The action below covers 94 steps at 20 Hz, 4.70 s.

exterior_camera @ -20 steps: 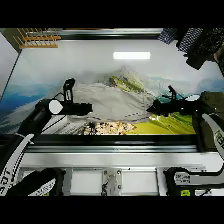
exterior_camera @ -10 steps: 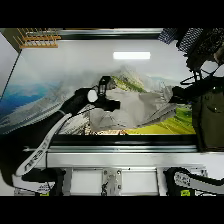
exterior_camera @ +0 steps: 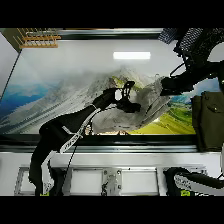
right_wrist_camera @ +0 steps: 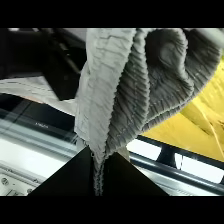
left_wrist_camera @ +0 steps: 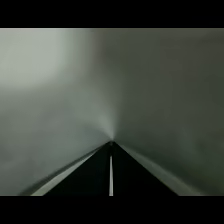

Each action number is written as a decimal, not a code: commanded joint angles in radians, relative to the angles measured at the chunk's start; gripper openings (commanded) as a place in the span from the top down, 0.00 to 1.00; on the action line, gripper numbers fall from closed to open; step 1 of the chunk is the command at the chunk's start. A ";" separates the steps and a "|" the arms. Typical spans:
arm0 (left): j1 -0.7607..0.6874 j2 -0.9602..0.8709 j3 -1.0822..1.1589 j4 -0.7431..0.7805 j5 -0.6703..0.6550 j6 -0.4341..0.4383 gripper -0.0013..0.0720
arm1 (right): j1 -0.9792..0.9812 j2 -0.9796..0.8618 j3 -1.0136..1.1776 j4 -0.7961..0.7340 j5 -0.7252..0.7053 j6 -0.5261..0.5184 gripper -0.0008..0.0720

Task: Fold the clothes and pants, and hang the long-sleeved shirts on hangers.

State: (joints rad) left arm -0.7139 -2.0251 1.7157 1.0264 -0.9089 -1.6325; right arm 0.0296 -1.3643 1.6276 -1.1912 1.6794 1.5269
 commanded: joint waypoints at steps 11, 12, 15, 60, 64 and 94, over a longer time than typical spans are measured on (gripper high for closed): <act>0.218 0.167 0.063 0.003 -0.117 0.048 0.98 | 0.128 -0.010 0.018 -0.002 -0.063 0.008 0.97; 0.250 0.192 0.062 0.003 -0.127 0.054 0.98 | 0.150 -0.014 0.018 -0.002 -0.080 0.008 0.97; 0.349 0.264 0.062 0.003 -0.156 0.059 0.98 | 0.237 -0.039 0.018 0.004 -0.144 0.007 0.97; 0.620 0.920 -0.653 0.125 -0.104 0.088 0.98 | 0.491 -0.514 -0.217 0.714 -0.712 -0.417 0.97; 0.515 0.919 -0.653 0.126 -0.085 0.088 0.98 | 0.232 -0.325 -0.217 0.252 -0.618 -0.208 0.97; 0.279 0.914 -0.653 0.126 0.013 0.065 0.98 | -0.842 0.167 -0.410 -0.313 -0.552 0.023 0.97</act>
State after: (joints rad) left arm -0.4339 -1.1103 1.0630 1.1519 -0.8902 -1.5696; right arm -0.8120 -1.2072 1.3018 -1.4036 1.0882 1.5379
